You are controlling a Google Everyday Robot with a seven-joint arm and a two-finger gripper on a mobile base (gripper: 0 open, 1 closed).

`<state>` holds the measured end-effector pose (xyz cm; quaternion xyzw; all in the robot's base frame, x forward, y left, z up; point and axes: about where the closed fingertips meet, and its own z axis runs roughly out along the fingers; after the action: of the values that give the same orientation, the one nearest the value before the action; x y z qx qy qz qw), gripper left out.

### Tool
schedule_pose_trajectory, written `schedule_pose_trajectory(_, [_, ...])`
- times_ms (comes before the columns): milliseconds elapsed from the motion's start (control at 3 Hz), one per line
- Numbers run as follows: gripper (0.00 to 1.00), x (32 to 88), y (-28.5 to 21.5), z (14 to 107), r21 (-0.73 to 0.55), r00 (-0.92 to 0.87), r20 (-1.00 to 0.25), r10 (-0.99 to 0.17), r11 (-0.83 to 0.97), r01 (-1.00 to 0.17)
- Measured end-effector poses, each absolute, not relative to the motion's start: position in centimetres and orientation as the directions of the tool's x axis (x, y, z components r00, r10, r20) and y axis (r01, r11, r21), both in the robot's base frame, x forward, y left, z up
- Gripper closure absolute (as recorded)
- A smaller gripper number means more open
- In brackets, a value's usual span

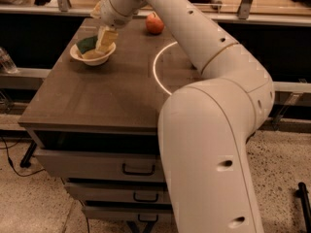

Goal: Place sponge into paper bowl

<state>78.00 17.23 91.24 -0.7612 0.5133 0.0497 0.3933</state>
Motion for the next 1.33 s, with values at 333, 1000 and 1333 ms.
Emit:
schedule_pose_trajectory(333, [0.0, 77.1, 18.1, 90.9, -0.534, 0.473, -0.498, -0.727, -0.173, -0.828])
schedule_pose_trajectory(1000, [0.0, 74.5, 9.2, 100.6, -0.65, 0.444, -0.565, -0.695, 0.045, -0.758])
schedule_pose_trajectory(1333, [0.0, 73.4, 2.2, 108.9, -0.744, 0.456, -0.554, -0.696, 0.169, -0.647])
